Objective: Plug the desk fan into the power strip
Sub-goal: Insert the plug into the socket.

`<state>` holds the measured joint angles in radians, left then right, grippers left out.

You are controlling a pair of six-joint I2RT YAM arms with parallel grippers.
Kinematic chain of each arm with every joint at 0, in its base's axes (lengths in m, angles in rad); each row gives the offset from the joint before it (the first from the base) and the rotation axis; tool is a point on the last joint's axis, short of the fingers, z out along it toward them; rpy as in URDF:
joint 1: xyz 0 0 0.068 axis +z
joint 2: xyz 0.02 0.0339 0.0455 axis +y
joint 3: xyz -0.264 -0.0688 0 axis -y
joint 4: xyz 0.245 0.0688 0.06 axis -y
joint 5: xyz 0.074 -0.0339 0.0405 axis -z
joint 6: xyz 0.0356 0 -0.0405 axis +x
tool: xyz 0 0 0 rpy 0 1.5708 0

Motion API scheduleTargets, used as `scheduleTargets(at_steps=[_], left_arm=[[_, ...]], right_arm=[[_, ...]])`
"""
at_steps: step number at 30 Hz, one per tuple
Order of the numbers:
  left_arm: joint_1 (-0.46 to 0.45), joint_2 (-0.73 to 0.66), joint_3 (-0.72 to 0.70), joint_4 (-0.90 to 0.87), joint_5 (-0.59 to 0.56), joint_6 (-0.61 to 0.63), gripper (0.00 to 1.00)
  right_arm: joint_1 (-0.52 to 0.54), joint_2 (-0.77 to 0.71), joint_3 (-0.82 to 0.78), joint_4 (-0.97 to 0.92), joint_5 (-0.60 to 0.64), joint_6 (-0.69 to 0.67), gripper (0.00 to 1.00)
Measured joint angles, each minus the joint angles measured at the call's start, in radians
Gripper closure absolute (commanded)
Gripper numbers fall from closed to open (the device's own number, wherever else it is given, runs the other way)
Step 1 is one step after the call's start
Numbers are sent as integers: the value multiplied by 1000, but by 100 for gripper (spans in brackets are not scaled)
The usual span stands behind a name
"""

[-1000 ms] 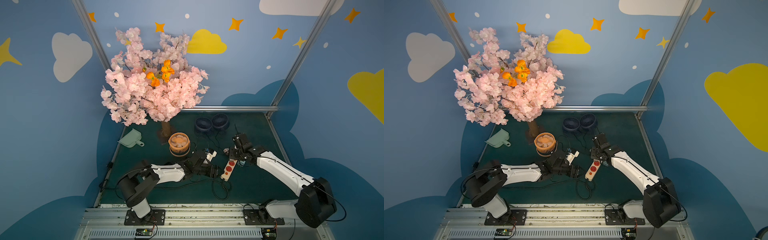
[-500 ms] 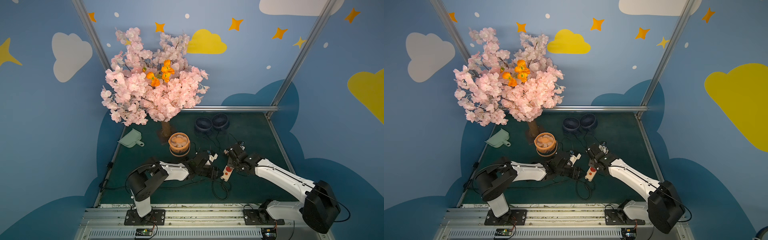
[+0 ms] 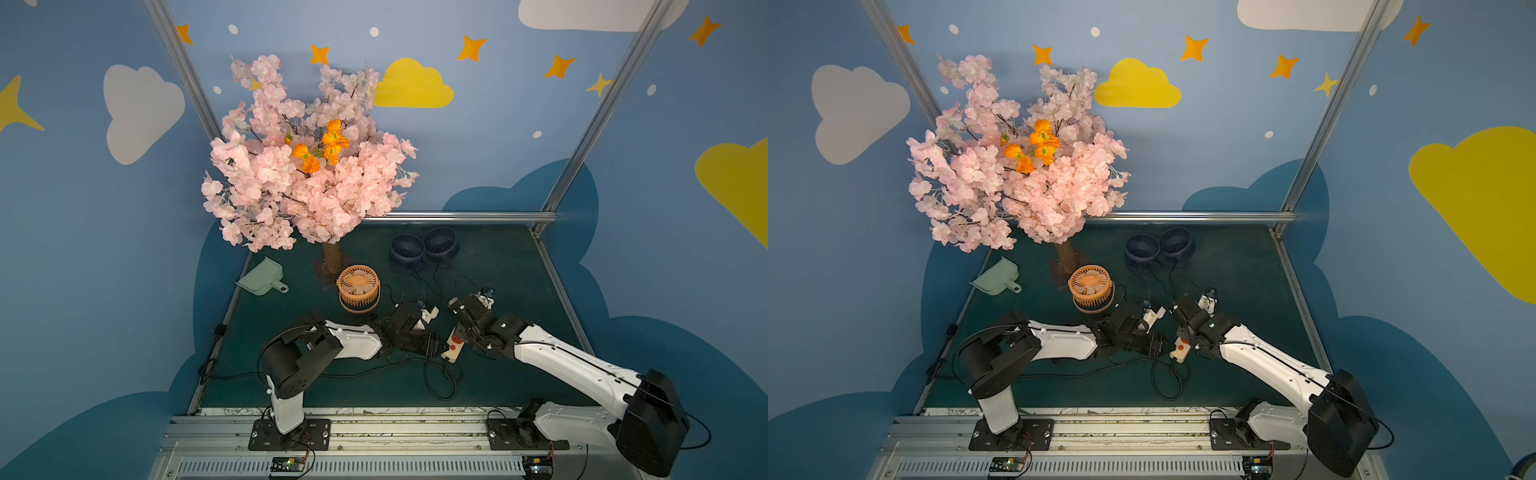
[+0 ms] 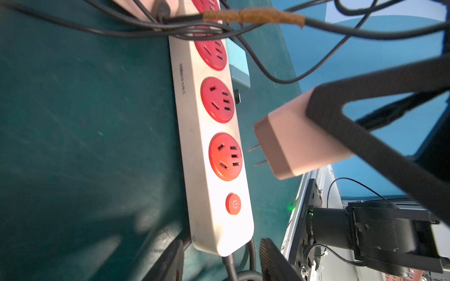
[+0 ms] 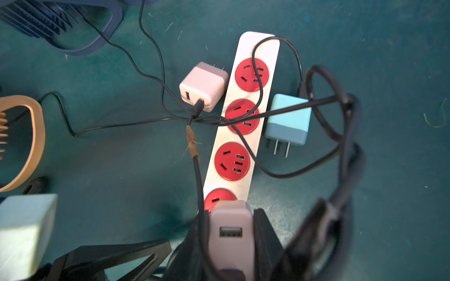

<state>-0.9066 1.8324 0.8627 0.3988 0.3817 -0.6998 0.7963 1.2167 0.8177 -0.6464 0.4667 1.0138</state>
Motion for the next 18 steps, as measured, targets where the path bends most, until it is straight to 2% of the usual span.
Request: scheduleTargets(at_steps=[18], left_arm=[[-10, 34, 13, -1, 3, -15, 48]], right_arm=[[73, 65, 1, -13, 90, 150, 100]])
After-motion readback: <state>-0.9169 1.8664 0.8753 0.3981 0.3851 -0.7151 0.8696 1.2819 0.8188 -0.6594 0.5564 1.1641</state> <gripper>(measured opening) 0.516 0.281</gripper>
